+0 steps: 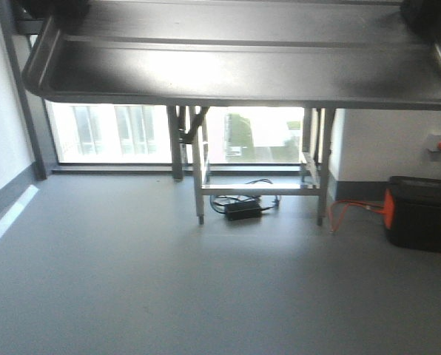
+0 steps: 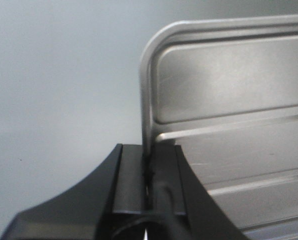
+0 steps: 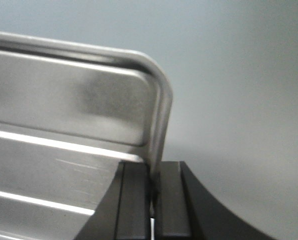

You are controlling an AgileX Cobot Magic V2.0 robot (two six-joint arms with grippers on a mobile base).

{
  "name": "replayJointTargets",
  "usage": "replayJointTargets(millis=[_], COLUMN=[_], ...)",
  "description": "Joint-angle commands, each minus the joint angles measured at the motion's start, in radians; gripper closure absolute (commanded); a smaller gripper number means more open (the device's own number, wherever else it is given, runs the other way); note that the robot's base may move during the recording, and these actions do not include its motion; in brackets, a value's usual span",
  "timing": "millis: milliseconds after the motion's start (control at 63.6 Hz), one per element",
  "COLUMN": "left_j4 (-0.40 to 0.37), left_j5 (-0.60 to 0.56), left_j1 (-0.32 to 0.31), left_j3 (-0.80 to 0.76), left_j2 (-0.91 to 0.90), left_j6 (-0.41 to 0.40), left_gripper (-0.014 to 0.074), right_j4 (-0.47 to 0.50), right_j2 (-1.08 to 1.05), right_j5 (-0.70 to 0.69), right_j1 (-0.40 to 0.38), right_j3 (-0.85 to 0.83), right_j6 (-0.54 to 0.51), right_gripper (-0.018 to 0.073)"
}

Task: Grab silver tray and stack on right shelf
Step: 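Keep the tray held in both grippers while driving across the room, then drive up to the shelf holding the grey-green tray, tray held above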

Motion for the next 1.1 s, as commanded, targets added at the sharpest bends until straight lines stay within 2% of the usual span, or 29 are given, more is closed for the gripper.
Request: replayJointTargets(millis=[0,1085], left_j4=[0.030,0.030], left_j5=[-0.012,-0.012], left_j1=[-0.006,-0.006], left_j3=[-0.031,-0.031], left_j2=[-0.032,-0.032], left_j6=[0.017,0.017], left_gripper=[0.0697,0.0697], right_j4=[-0.038,-0.038], right_j2=[-0.027,-0.027], right_j5=[-0.053,-0.053], right_j1=[0.001,0.001], right_j3=[-0.037,-0.037], right_j6=[-0.019,-0.019], right_gripper=[0.0502,0.0502])
